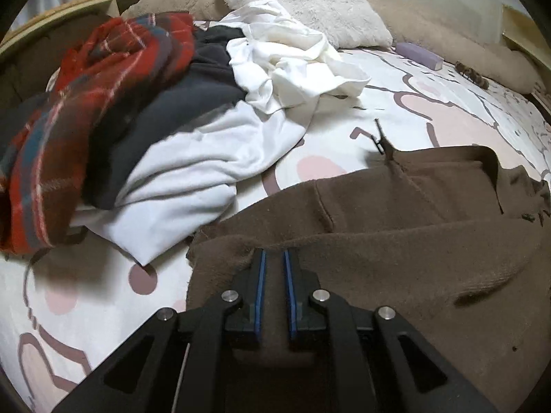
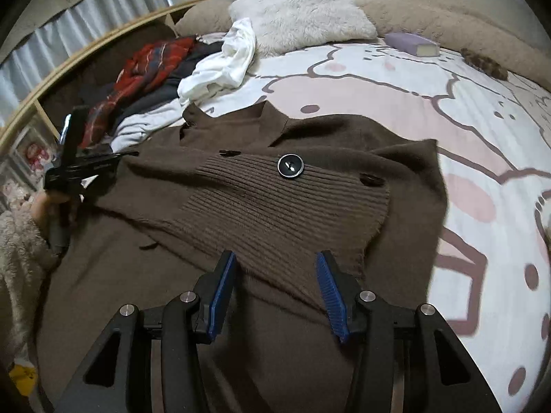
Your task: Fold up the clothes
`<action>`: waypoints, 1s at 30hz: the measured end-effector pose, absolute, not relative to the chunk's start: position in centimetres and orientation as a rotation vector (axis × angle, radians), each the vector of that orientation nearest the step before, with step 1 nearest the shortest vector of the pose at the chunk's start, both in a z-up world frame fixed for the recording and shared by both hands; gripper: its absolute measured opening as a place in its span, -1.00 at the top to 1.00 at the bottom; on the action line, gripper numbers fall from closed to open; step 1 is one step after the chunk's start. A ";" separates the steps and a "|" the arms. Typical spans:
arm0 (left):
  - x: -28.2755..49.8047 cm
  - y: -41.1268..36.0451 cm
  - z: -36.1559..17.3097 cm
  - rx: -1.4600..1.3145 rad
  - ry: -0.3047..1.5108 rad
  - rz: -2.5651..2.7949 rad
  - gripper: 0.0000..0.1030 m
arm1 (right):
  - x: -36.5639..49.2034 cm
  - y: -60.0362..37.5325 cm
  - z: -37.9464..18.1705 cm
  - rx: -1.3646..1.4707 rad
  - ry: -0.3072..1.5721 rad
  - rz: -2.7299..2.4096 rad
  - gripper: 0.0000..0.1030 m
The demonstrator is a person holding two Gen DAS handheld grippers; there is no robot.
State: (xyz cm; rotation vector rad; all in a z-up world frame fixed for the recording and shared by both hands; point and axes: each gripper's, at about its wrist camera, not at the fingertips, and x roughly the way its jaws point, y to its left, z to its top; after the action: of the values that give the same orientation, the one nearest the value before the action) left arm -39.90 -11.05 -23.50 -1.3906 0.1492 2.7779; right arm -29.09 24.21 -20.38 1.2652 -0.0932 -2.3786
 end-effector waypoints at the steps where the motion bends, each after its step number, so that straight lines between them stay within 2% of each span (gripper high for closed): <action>1: -39.3 -11.0 -23.1 -1.384 0.168 2.766 0.78 | -28.6 24.6 -20.2 1.254 -0.106 -2.380 0.05; 7: -32.5 -10.7 -21.5 -1.329 0.341 2.631 0.77 | -23.5 27.0 -17.9 1.247 -0.142 -2.361 0.05; 9: -29.7 -10.7 -22.3 -1.350 0.463 2.583 0.66 | -21.4 27.5 -18.1 1.272 -0.149 -2.331 0.05; 11: -28.2 -11.1 -23.4 -1.372 0.573 2.583 0.34 | -19.4 27.7 -18.8 1.302 -0.130 -2.303 0.05; 12: -27.7 -11.8 -23.8 -1.408 0.573 2.592 0.30 | -18.3 27.6 -19.5 1.320 -0.081 -2.305 0.05; 15: -27.2 -13.9 -23.1 -1.435 0.436 2.650 0.19 | -16.3 27.8 -21.4 1.348 -0.007 -2.351 0.05; 20: -25.1 -16.1 -21.5 -1.491 0.267 2.692 0.19 | -13.3 27.6 -20.4 1.314 0.003 -2.403 0.04; 26: -17.2 -16.5 -21.2 -1.576 0.041 2.562 0.19 | -9.3 27.6 -21.5 1.346 0.042 -2.394 0.05; 30: -12.0 -15.8 -21.9 -1.624 -0.020 2.500 0.19 | -6.0 28.9 -21.9 1.296 0.019 -2.417 0.05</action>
State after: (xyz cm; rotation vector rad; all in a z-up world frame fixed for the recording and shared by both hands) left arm -11.96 -15.80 -21.87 -1.6238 -0.0198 2.4999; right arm -6.00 28.93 -21.95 1.2963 0.0187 -2.4172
